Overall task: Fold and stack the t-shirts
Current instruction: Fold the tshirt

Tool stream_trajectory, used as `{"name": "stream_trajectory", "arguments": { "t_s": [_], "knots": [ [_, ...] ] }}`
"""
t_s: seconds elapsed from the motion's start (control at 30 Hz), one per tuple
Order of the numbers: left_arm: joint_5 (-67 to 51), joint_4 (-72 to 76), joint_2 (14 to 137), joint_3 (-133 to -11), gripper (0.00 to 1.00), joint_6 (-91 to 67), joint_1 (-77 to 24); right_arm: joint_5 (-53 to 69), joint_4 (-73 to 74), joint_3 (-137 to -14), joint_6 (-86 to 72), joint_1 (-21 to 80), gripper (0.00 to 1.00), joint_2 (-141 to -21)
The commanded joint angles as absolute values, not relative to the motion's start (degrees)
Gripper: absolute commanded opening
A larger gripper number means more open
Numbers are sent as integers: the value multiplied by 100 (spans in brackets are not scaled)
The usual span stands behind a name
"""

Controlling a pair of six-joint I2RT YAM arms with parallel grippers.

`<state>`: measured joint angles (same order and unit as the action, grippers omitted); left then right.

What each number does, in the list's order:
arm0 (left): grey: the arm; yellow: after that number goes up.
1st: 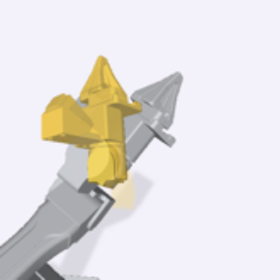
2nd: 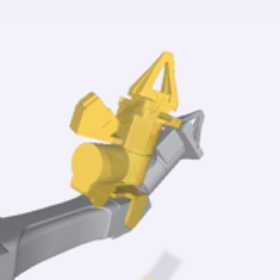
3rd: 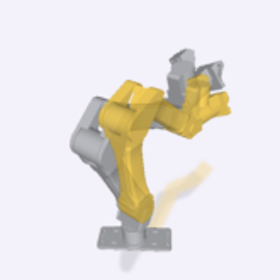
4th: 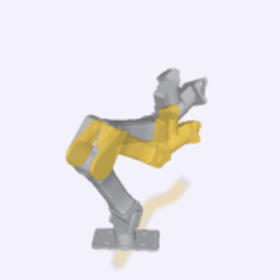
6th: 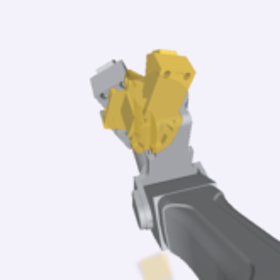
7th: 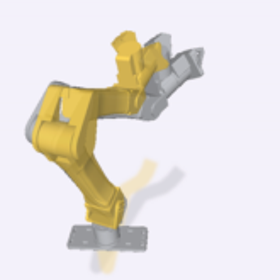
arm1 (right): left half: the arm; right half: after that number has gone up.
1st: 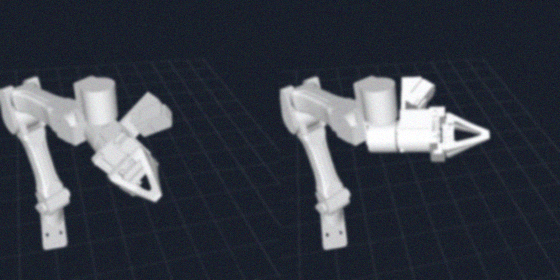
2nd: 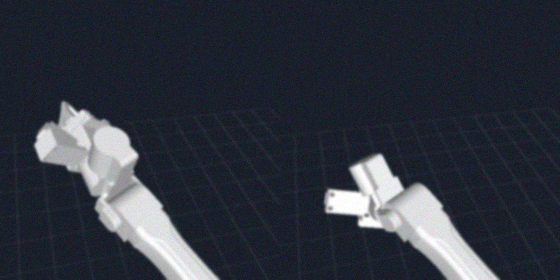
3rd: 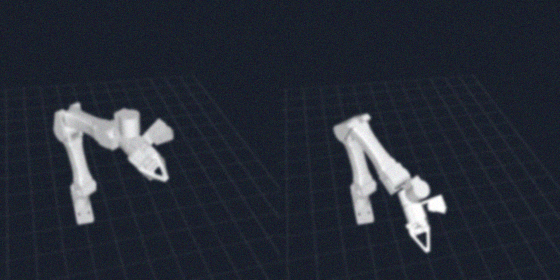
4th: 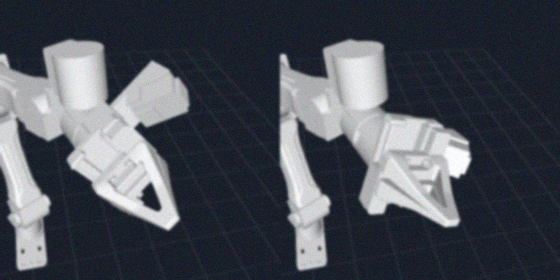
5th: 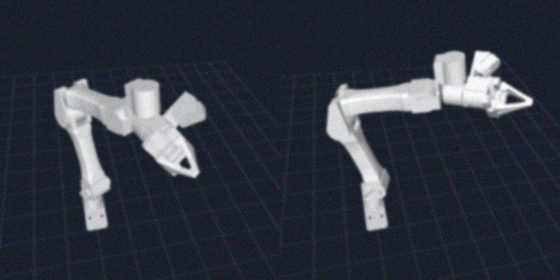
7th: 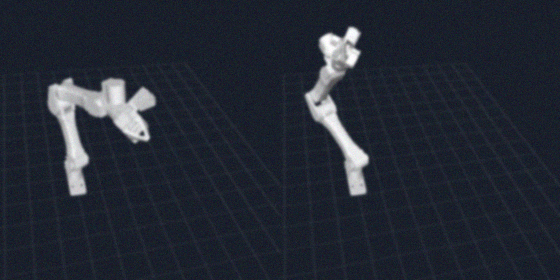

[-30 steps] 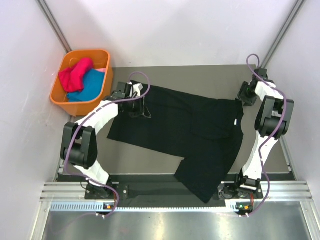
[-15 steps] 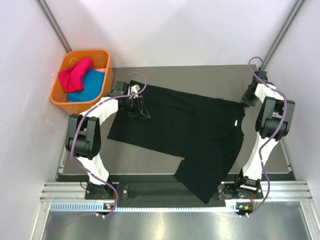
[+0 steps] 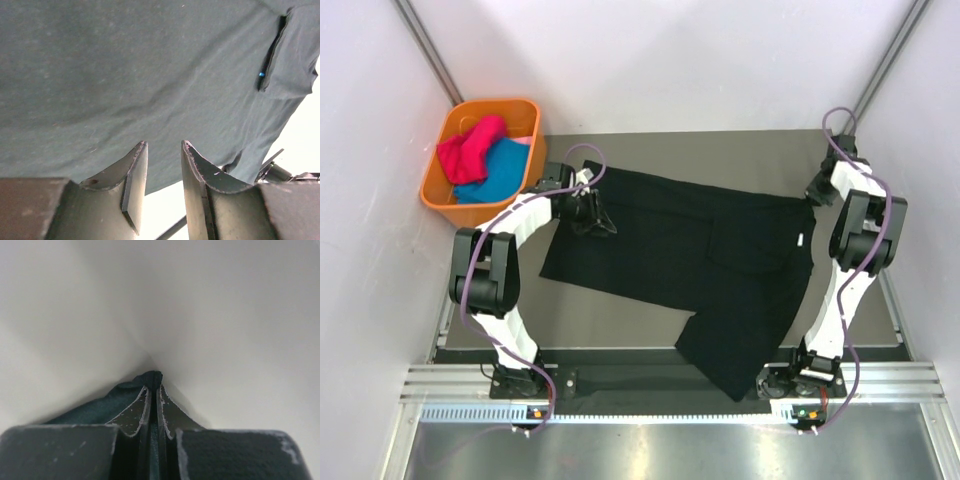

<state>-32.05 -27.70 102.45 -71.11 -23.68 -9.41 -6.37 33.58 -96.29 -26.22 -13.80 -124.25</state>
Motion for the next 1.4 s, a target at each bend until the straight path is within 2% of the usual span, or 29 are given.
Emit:
{"name": "stream_trajectory", "arguments": {
  "t_s": [0.0,0.1,0.13,0.2,0.23,0.3,0.4,0.53,0.67,0.77,0.93,1.37],
  "knots": [
    [-3340,-2672,10187,-7198,38,-2391,-905,-1037,3137,-10300,-2628,-1538,0,-12656],
    [-3366,-2628,10160,-7172,38,-2399,-905,-1046,3444,-10757,-2505,-1547,1,-12841],
    [-3392,-2602,10151,-7154,38,-2426,-905,-1098,3663,-10801,-2496,-1556,14,-12832],
    [-3462,-2488,10081,-7049,38,-2469,-914,-1247,3857,-10828,-2373,-1547,34,-12701],
    [-3489,-2435,10046,-6944,38,-2522,-914,-1318,4050,-10802,-2277,-1547,51,-12613],
    [-3533,-2295,9924,-6751,38,-2592,-905,-1441,4261,-10609,-2119,-1556,67,-12227],
    [-3586,-2119,9722,-6549,38,-2663,-914,-1372,4254,-9873,-2030,-1556,77,-11402],
    [-3604,-1995,9519,-6311,38,-2672,-914,-486,3413,-8186,-2003,-1556,90,-10154],
    [-3594,-1969,9369,-6249,39,-2672,-914,684,2463,-6097,-2162,-1556,92,-8706],
    [-3700,-1960,9378,-6267,39,-2742,-914,1228,2233,-5277,-2338,-1564,92,-8202],
    [-3718,-1942,9334,-6249,38,-2769,-923,2170,1619,-4344,-2548,-1573,91,-8025],
    [-3639,-1951,9176,-6179,38,-2751,-932,2619,994,-4070,-2101,-1573,81,-8288]
  ]
}}
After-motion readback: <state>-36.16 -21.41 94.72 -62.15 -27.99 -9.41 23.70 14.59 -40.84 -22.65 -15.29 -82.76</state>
